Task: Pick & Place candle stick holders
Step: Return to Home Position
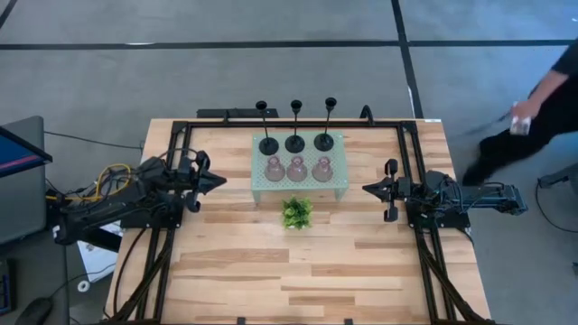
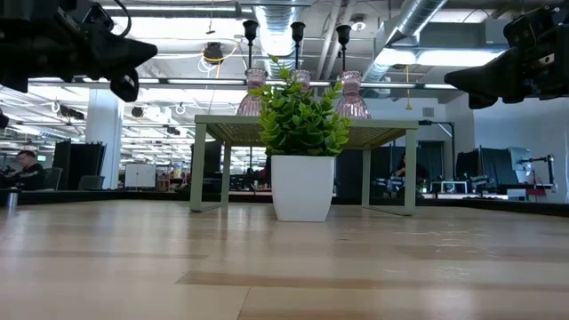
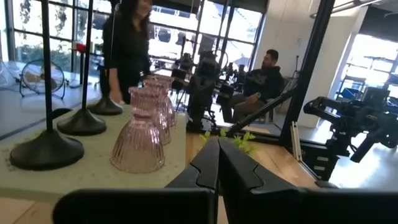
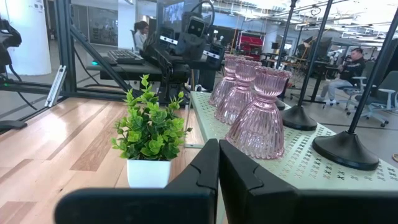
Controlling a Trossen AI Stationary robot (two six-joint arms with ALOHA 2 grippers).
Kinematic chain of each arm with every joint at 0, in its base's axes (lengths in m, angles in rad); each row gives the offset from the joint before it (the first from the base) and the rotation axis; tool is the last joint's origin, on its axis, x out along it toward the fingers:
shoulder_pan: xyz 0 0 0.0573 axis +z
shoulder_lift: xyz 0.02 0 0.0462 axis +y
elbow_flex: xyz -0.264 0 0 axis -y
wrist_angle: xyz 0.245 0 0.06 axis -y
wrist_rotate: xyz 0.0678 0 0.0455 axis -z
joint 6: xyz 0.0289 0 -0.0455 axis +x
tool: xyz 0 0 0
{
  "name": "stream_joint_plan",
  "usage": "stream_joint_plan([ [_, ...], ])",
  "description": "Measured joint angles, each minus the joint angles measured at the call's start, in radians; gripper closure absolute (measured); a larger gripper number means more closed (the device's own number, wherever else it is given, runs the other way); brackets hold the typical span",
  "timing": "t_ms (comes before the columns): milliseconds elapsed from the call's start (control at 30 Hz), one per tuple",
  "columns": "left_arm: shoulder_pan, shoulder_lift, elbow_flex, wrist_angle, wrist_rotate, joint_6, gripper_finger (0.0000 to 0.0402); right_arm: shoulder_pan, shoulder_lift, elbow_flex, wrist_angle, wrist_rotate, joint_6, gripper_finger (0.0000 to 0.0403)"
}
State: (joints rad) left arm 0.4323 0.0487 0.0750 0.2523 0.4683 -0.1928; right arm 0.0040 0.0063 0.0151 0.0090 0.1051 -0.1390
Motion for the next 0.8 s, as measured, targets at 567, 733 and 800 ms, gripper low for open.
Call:
stream_joint_plan([
  [567, 0.0, 0.195, 0.0, 0.003, 0.0, 0.0, 0.0397, 0.0, 0.0, 0.0, 0.0, 0.0, 0.0, 0.0403],
  [733, 0.0, 0.263, 0.0, 0.003, 0.0, 0.001, 0.0397, 0.0, 0.0, 0.0, 0.0, 0.0, 0.0, 0.0403],
  [800, 0.0, 0.29, 0.0, 0.003, 0.0, 0.0, 0.0397, 0.0, 0.0, 0.0, 0.0, 0.0, 0.0, 0.0403],
])
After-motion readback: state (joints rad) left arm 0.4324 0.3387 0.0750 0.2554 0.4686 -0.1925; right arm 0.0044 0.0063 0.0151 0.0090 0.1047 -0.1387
